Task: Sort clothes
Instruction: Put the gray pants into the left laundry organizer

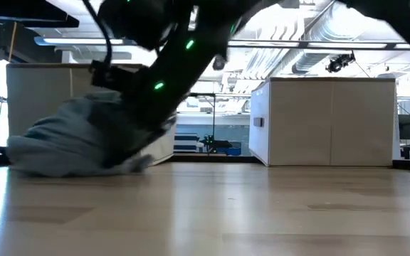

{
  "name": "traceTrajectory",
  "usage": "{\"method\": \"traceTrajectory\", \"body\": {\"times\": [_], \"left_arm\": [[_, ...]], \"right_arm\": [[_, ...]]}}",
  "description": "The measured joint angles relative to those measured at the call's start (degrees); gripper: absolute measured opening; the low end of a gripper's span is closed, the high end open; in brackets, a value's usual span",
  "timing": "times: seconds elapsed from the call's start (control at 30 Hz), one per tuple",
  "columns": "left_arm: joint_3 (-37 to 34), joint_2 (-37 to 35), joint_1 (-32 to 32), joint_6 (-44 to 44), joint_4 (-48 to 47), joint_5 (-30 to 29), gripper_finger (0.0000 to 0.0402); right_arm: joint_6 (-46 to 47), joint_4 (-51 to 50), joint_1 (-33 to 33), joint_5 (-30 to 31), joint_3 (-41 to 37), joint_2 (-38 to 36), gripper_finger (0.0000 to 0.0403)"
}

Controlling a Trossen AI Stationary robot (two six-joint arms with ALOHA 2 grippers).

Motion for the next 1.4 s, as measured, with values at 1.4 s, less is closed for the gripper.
{"method": "traceTrajectory", "body": {"times": [1.4], "left_arm": [[0.02,26.34,24.29,32.07,51.29,32.8,0.0266]], "right_arm": [[-0.6,57.26,3.24,-8.5,-53.07,-42.98,0.0003]]}}
